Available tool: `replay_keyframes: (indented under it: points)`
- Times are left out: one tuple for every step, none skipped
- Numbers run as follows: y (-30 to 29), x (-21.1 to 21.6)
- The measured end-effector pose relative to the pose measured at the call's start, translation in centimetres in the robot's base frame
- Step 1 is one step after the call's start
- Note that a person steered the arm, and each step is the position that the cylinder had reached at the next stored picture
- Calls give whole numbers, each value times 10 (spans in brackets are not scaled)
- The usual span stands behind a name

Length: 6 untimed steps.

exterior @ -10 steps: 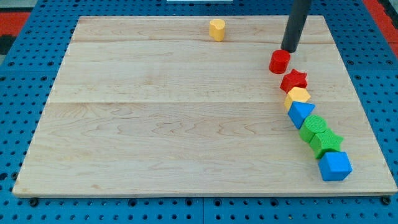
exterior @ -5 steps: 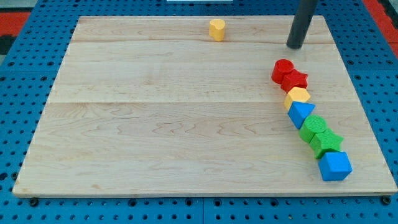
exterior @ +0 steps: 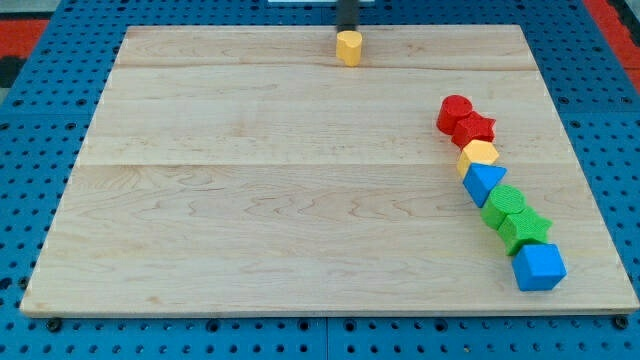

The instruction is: Move the yellow heart above the red circle

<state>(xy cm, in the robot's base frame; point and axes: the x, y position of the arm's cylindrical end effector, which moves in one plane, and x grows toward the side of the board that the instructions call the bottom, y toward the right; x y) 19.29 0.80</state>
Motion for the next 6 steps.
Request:
replay_keyframes:
  points:
    - [2, 1]
    - [42, 27]
    - [73, 29]
    - [62, 20]
    - [11, 24]
    - [40, 87]
